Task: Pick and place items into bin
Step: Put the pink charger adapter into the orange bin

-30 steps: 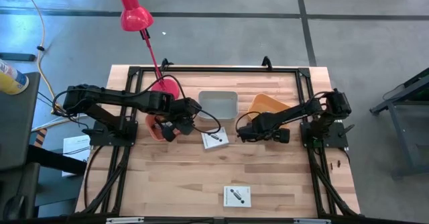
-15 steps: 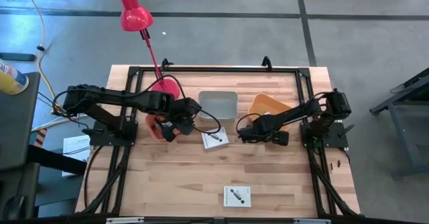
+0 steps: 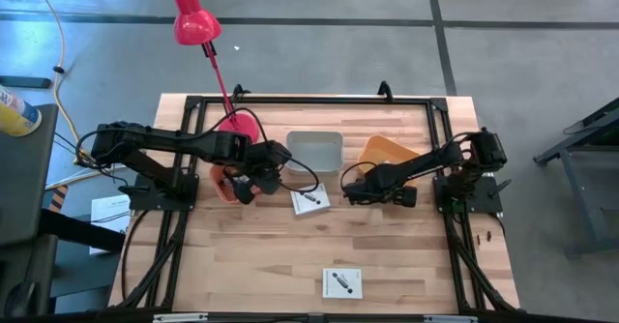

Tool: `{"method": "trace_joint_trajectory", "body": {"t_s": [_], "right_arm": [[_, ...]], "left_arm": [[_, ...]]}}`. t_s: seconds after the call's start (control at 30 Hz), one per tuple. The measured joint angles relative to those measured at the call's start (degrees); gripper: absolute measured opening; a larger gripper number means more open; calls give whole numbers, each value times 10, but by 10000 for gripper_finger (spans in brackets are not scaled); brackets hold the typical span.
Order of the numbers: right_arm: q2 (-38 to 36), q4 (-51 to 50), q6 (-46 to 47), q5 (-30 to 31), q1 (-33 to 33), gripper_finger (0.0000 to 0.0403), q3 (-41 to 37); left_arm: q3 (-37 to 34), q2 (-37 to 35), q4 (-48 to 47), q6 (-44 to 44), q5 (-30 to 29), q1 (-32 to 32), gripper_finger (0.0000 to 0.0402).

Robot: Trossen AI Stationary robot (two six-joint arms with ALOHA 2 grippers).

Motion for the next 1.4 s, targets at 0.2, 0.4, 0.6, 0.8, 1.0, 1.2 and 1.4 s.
{"method": "trace_joint_trajectory", "body": {"t_s": [0.2, 0.4, 0.6, 0.8, 1.0, 1.2, 1.4], "right_arm": [[0, 0, -2, 0, 0, 259, 0], [0, 0, -2, -6, 0, 257, 0], [0, 8, -4, -11, 2, 214, 0], [0, 26, -13, -7, 2, 168, 1], [0, 44, -17, -5, 6, 185, 1], [0, 76, -17, -16, 33, 186, 1], [0, 124, -14, -27, 74, 168, 2]], "left_arm": [[0, 0, 4, 0, 0, 0, 1], [0, 0, 4, 0, 0, 0, 1], [0, 0, 4, -1, 0, 0, 1], [0, 0, 3, -5, 0, 0, 1], [0, 0, 2, -15, 0, 0, 1], [0, 0, 2, -17, 0, 0, 1], [0, 0, 2, -27, 0, 0, 1]]}}
